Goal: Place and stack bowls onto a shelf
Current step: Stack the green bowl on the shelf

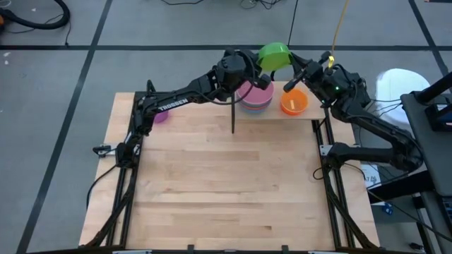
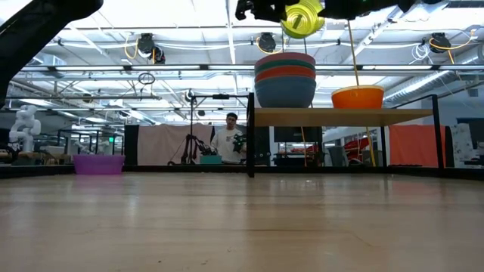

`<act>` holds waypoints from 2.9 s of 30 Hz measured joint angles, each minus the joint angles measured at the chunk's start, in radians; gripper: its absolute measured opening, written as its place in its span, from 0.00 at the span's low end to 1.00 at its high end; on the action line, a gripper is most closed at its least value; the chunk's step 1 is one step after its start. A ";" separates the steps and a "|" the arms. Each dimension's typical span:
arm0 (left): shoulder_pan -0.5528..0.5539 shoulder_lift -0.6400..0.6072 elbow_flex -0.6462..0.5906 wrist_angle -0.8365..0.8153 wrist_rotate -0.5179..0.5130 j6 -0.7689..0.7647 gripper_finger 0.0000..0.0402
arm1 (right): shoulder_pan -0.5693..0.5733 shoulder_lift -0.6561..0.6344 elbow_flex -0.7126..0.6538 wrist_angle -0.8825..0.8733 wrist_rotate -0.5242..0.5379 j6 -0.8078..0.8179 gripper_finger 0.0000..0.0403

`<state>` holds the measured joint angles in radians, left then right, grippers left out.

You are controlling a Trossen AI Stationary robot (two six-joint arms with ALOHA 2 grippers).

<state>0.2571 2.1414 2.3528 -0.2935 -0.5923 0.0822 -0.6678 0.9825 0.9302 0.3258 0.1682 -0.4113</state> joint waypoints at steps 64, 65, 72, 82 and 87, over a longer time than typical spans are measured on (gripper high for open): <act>-0.201 -0.324 0.002 -0.398 0.042 0.182 0.31 | -0.147 0.214 0.803 -1.723 -0.041 0.221 0.00; -0.201 -0.341 0.002 -0.429 0.042 0.169 0.31 | -0.164 0.237 0.810 -1.767 -0.041 0.223 0.00; -0.214 -0.377 0.001 -0.506 0.041 0.094 0.31 | -0.267 0.367 0.812 -1.879 -0.141 0.196 0.00; -0.233 -0.390 0.001 -0.560 0.042 0.067 0.31 | -0.361 0.489 0.812 -1.864 -0.225 0.105 0.00; -0.235 -0.390 0.001 -0.601 0.042 0.064 0.31 | -0.391 0.545 0.811 -1.862 -0.224 0.081 0.00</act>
<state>0.0225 1.7515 2.3535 -0.8949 -0.5503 0.1461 -1.0586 1.5280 1.7416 -1.5359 -0.0563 -0.3300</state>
